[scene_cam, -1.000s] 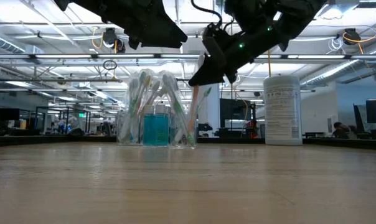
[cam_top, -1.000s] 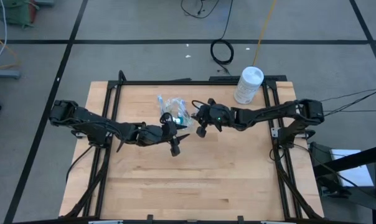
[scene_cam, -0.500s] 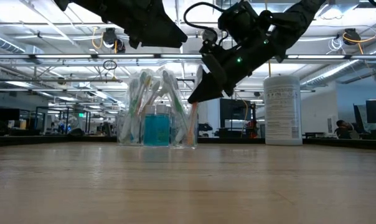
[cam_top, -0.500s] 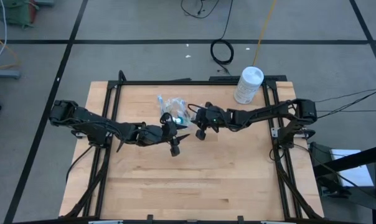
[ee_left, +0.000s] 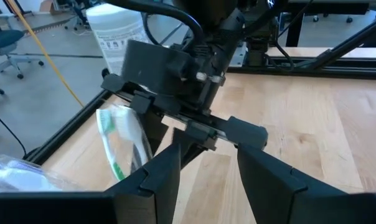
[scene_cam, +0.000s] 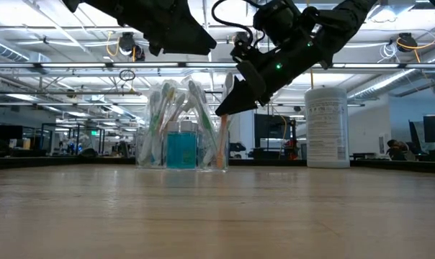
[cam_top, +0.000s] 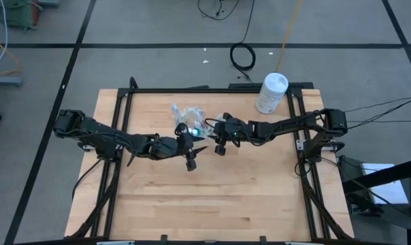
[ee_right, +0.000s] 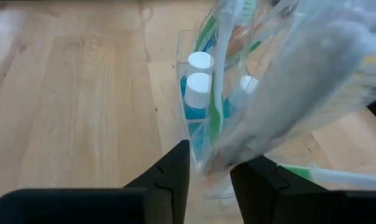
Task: Pick & Place toothbrushing station
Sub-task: Put the orange toothbrush into the transparent organizer, then return to Home Position
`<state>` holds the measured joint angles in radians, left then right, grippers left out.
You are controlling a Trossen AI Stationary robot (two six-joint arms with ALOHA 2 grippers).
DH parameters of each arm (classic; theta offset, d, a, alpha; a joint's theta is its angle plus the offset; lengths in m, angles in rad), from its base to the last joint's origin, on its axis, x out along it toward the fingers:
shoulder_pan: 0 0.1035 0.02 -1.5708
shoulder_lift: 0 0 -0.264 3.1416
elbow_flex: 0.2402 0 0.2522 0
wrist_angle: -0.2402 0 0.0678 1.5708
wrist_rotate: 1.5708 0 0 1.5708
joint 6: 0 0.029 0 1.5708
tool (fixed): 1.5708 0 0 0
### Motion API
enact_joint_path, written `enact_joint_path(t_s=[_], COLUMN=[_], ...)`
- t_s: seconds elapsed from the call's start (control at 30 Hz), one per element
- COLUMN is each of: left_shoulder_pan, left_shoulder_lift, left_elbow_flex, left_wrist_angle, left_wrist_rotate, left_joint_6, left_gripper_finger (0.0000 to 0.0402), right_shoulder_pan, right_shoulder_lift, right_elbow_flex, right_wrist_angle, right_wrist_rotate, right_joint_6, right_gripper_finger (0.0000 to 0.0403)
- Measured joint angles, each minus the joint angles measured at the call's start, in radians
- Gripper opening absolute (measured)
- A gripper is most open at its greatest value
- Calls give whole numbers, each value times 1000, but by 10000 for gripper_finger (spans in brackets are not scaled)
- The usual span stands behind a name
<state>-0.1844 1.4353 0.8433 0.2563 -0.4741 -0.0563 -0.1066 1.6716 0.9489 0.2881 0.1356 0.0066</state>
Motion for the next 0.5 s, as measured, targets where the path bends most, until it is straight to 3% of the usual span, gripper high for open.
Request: enact_joint_path(t_s=[0.13, 0.27, 0.5], left_shoulder_pan=[0, -8, -15], left_shoulder_lift=[-12, -40, -127], left_elbow_flex=[0, 0, 0], left_wrist_angle=[1, -28, -121], left_wrist_rotate=[-16, -25, -24], left_joint_6=[3, 2, 10], left_gripper_finger=[163, 163, 163], right_shoulder_pan=[0, 2, 10], right_shoulder_lift=[-37, -126, -306], right_elbow_flex=[0, 0, 0], right_wrist_angle=[-37, -182, -401], right_wrist_rotate=[0, -5, -7], right_joint_6=[-20, -20, 100], right_gripper_finger=[120, 128, 124])
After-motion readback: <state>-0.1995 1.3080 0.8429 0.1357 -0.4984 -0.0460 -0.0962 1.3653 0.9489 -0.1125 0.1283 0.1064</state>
